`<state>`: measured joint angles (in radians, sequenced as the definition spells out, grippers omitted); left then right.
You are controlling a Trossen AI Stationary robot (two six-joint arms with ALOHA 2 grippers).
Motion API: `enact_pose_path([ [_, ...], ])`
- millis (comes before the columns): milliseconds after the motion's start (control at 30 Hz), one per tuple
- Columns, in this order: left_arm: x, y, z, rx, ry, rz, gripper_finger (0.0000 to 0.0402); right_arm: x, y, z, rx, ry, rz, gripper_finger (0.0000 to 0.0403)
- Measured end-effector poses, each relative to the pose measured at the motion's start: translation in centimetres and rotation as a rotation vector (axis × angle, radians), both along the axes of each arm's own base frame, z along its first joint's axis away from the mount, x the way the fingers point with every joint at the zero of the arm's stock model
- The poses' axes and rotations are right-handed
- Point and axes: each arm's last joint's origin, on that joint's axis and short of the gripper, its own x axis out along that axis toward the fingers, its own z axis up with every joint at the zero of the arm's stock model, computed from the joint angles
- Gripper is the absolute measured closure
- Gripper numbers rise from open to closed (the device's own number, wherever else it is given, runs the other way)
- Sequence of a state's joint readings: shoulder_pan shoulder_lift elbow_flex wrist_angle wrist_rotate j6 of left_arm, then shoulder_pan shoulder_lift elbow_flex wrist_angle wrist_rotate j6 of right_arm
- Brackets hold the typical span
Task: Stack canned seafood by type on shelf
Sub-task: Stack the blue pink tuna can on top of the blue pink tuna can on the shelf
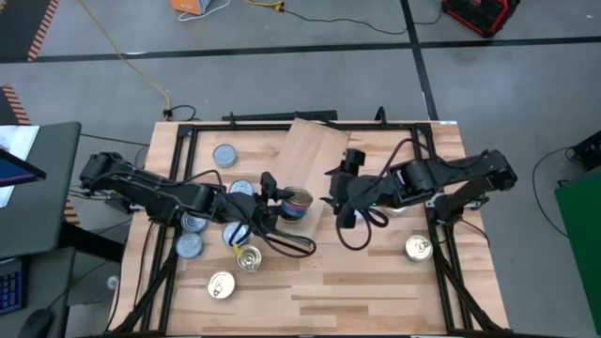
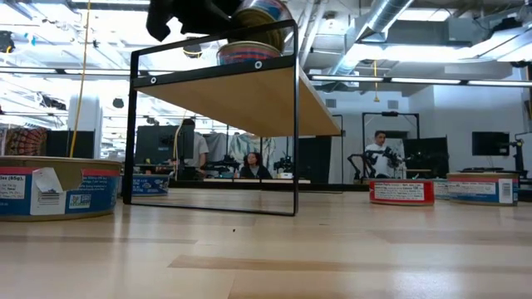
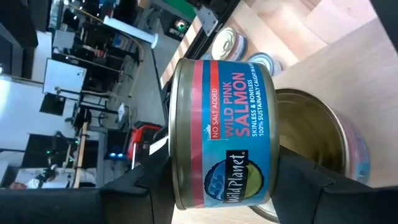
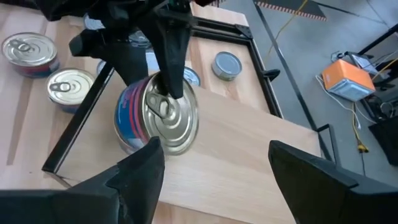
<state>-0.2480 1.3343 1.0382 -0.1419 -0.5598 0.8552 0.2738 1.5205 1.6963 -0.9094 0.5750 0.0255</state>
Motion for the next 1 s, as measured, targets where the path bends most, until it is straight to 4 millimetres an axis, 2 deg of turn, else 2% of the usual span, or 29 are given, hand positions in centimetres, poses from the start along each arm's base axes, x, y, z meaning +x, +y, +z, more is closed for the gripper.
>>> enact_pose_path([
  [167, -0.3, 0.2, 0.1, 0.005, 0.003, 0.034, 0.0201, 0.1, 0.5, -0.2, 0.008, -0.001, 0.007, 0.0083],
  [333, -0.3, 0.2, -0.1, 0.008, 0.014, 0.048, 0.0175, 0.2, 0.5, -1.2, 0.012, 0.021, -0.005, 0.0083],
  [533, -0.3, 0.1, -0.2, -0.025, 0.009, 0.041, 0.0149, 0.3, 0.5, -1.5, 0.016, 0.022, -0.011, 0.0083],
  [1000, -0.5, 0.5, 0.0, -0.125, 0.053, 0.048, 0.0145, 0.3, 0.5, -1.5, 0.054, 0.004, -0.028, 0.0083],
])
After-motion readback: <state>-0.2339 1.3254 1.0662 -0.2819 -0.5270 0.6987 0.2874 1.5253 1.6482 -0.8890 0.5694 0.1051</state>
